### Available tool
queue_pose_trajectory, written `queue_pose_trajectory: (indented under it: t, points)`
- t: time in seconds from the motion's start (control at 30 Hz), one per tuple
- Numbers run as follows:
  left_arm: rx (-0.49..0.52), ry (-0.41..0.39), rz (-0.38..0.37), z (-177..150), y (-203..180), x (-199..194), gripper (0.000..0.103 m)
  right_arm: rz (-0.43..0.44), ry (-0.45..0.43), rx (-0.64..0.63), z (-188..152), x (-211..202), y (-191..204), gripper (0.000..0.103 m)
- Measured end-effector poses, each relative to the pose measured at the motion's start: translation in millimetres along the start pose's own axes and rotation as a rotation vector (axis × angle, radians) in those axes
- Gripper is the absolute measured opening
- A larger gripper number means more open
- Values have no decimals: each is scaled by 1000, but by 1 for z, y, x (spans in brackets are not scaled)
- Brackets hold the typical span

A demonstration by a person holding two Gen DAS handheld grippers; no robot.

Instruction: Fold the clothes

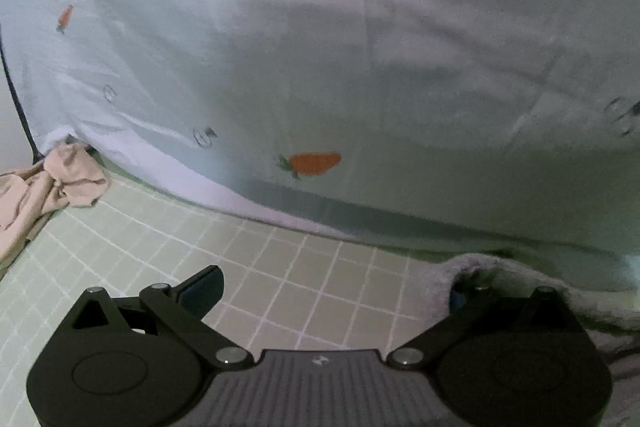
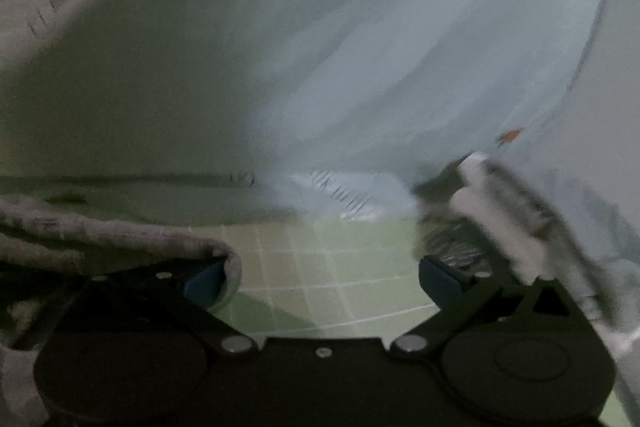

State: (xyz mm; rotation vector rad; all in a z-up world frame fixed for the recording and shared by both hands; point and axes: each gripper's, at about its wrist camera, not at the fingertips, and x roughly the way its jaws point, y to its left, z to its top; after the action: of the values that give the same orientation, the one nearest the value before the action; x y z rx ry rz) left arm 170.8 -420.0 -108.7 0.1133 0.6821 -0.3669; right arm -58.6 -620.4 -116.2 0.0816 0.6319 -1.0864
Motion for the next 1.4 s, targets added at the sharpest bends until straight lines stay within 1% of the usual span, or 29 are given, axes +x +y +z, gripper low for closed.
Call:
queue_pose_trajectory:
  t: [0.07,0.2,0.33,0.43,0.53,0.57,0.7,0.77,0.8,0.93,1.07,1.13,1.2,1.27,1.33,1.4]
  points:
    - [-6,-25,-21,-1,6,-20,102,-30,-45,-14,0,-18,-6,102]
    - [-26,-52,-50,-8,21,-54,101,-24,-97,-10,-11,-55,-23,102]
    - [-46,-36,-66,-28,41,-81,101,-17,-149,-6,-22,-92,-40,102]
    - [-53,-17,-69,-45,53,-99,101,-12,-158,-19,-41,-121,-48,102]
    - [-43,18,-69,-63,62,-109,101,-12,-136,-50,-64,-137,-54,103]
    - [-41,46,-68,-69,64,-109,101,-12,-119,-58,-72,-141,-55,103]
    - [-29,179,-85,-89,69,-105,101,18,5,-63,-100,-141,-55,103]
    - [-17,220,-95,-95,69,-106,101,38,57,-62,-110,-140,-54,103]
    - [-17,230,-107,-97,70,-108,101,46,55,-55,-109,-142,-54,103]
    - [-32,238,-185,-94,77,-117,101,79,51,-30,-108,-148,-54,103]
    - [-49,193,-271,-88,83,-133,102,113,46,-5,-106,-154,-54,103]
    - [-63,172,-297,-85,85,-139,103,129,44,7,-105,-157,-54,103]
    - [-66,157,-299,-82,87,-139,103,141,56,4,-105,-153,-50,103]
    - [-43,164,-265,-84,84,-134,103,157,74,3,-106,-147,-47,103]
    - [-20,182,-223,-86,81,-126,103,175,90,8,-106,-138,-45,103]
    - [-15,209,-206,-89,78,-116,103,192,105,17,-106,-131,-42,103]
